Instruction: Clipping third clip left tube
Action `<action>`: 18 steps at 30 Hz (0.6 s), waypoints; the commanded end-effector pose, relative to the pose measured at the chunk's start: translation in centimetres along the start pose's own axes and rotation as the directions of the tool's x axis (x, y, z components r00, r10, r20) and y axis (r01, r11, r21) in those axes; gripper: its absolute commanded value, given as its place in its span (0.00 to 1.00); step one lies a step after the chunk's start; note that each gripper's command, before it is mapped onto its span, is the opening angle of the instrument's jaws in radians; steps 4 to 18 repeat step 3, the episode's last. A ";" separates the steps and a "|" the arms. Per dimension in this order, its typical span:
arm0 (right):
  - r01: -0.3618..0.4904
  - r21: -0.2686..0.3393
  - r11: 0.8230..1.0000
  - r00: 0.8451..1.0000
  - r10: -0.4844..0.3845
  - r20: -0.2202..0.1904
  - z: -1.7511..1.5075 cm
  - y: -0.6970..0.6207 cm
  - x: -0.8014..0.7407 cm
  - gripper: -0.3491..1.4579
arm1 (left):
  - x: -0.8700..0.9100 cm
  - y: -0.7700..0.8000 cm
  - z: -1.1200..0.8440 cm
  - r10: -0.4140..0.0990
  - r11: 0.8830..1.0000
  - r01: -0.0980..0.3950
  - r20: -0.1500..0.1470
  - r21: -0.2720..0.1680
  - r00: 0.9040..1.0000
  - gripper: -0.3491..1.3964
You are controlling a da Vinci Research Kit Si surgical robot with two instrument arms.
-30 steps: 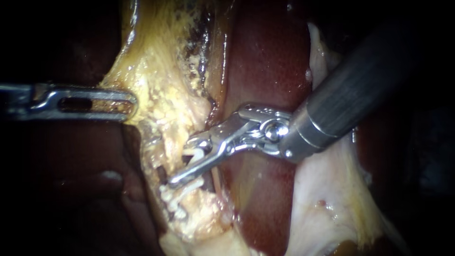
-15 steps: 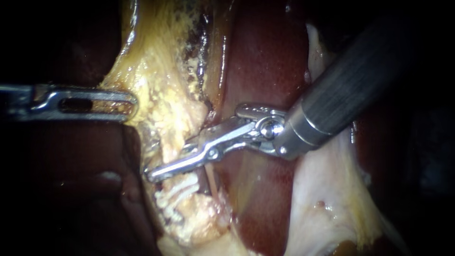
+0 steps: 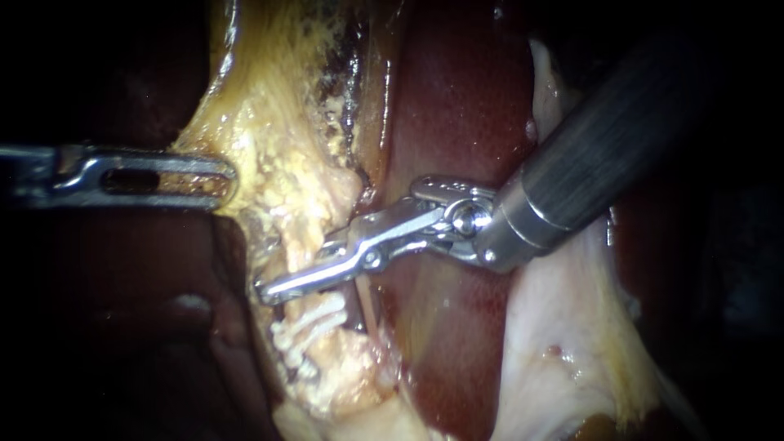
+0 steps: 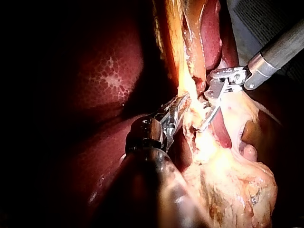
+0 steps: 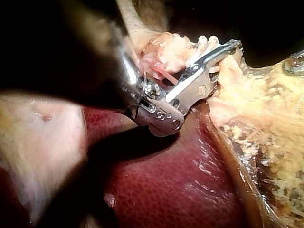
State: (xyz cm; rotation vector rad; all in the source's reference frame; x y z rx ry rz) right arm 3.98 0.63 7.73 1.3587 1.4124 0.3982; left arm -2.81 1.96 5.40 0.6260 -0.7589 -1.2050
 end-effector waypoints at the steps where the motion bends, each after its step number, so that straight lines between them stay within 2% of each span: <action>1: 0.000 0.000 1.000 1.000 0.000 0.000 0.00 0.00 0.00 0.00 | 0.00 0.00 0.00 0.000 1.000 0.000 0.000 0.000 1.000 0.00; 18: 0.000 0.000 1.000 1.000 0.000 0.000 0.00 -0.01 0.00 0.00 | 0.00 0.01 0.00 0.000 1.000 0.000 0.000 0.000 1.000 0.00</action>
